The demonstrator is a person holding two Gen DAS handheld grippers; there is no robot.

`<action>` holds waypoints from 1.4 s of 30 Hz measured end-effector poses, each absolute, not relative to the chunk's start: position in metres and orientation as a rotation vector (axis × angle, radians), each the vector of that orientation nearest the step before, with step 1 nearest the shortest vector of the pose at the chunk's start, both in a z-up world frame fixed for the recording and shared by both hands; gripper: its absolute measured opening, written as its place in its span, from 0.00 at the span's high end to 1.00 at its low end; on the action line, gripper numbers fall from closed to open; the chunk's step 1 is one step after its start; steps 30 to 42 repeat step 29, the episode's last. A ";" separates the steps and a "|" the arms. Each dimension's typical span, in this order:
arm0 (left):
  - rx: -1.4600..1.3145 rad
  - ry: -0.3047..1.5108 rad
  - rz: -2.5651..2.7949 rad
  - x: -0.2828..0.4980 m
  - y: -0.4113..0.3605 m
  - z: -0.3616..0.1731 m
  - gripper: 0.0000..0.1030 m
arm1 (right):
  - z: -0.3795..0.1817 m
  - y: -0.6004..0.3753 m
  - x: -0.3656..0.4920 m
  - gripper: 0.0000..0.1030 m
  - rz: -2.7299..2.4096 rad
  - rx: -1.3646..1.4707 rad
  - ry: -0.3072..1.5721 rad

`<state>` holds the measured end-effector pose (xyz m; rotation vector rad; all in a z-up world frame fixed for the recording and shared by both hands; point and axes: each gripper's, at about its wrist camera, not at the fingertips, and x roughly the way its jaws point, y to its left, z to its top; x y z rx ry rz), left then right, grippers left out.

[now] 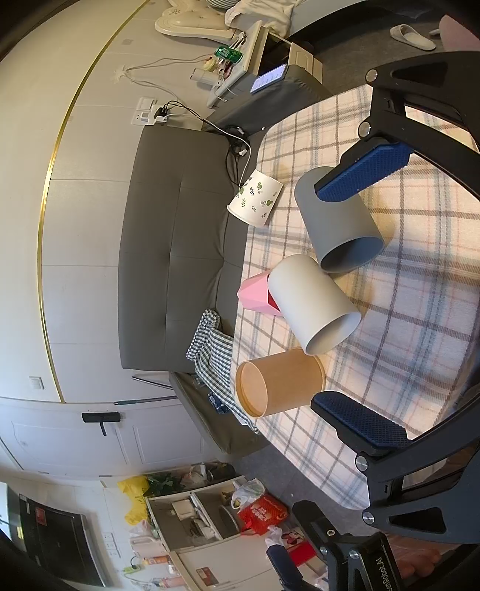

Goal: Flip cup upside down

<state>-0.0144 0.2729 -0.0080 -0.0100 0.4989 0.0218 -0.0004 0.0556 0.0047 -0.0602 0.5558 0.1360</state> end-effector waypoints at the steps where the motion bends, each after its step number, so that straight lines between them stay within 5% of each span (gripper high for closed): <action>1: -0.009 0.499 0.023 -0.014 0.273 -0.008 0.01 | 0.004 0.056 0.000 0.00 0.136 -0.060 0.555; 42: 0.006 0.501 0.003 -0.015 0.271 -0.007 0.01 | 0.002 0.056 -0.001 0.00 0.136 -0.059 0.558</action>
